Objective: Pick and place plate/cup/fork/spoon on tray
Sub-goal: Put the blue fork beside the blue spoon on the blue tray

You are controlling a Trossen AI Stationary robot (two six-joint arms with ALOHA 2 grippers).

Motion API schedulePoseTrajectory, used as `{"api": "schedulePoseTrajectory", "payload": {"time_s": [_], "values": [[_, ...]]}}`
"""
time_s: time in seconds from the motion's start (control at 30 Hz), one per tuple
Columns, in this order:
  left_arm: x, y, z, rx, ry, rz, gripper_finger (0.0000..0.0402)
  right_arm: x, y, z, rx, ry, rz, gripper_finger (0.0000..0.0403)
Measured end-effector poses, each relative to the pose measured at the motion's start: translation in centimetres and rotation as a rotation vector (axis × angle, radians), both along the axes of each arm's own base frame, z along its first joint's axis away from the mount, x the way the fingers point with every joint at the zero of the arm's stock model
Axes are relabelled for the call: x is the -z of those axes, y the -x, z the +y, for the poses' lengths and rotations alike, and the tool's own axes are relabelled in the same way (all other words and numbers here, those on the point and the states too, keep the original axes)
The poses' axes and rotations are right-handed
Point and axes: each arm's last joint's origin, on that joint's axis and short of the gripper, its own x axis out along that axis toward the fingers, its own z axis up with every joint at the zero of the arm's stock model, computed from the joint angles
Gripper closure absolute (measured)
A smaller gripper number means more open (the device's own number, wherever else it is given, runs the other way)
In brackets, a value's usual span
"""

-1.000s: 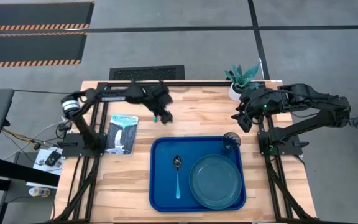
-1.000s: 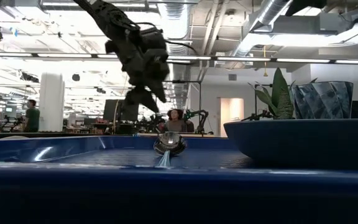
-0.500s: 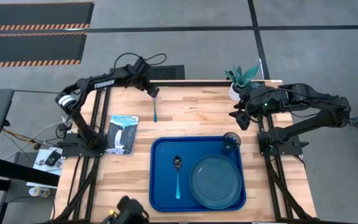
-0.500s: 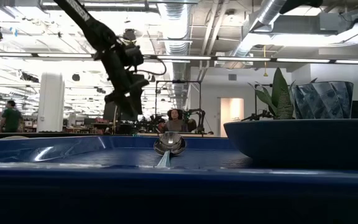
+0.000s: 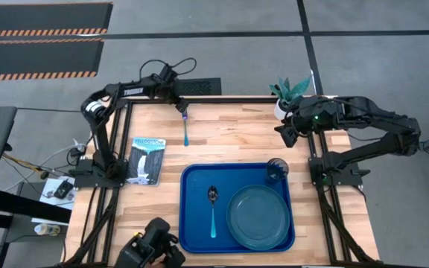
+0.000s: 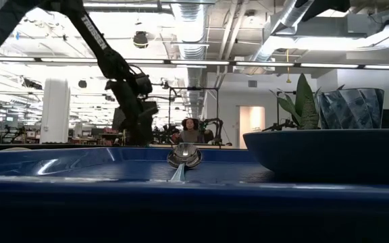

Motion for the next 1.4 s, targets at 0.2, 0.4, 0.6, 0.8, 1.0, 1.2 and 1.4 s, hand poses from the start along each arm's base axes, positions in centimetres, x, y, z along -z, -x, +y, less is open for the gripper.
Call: {"api": "schedulePoseTrajectory", "payload": {"time_s": [0.2, 0.4, 0.6, 0.8, 1.0, 1.2, 1.4], "values": [[1.4, -1.2, 0.6, 0.053, 0.01, 0.056, 0.0212, 0.0, 0.0, -0.3, 0.017, -0.007, -0.002, 0.0171], [1.3, -1.2, 0.5, 0.111, 0.023, 0.064, 0.0212, 0.0, 0.0, -0.2, 0.016, -0.006, -0.001, 0.0171], [2.1, -0.5, 0.1, 0.172, 0.09, 0.1, 0.0212, 0.0, 0.0, -0.2, 0.016, -0.006, -0.002, 0.0171], [2.1, -0.4, 0.0, 0.19, 0.085, 0.109, 0.0212, 0.0, 0.0, -0.2, 0.016, -0.006, -0.001, 0.0171], [2.1, -0.4, 0.0, 0.164, 0.106, 0.101, 0.0212, 0.0, 0.0, -0.2, 0.016, -0.006, 0.0, 0.0171], [2.1, -0.4, 0.0, 0.163, 0.133, 0.067, 0.0212, 0.0, 0.0, -0.2, 0.016, -0.006, 0.0, 0.0171], [2.1, -0.4, -0.1, 0.174, 0.149, 0.051, 0.0212, 0.0, 0.0, -0.2, 0.015, -0.005, 0.001, 0.0171]]}}
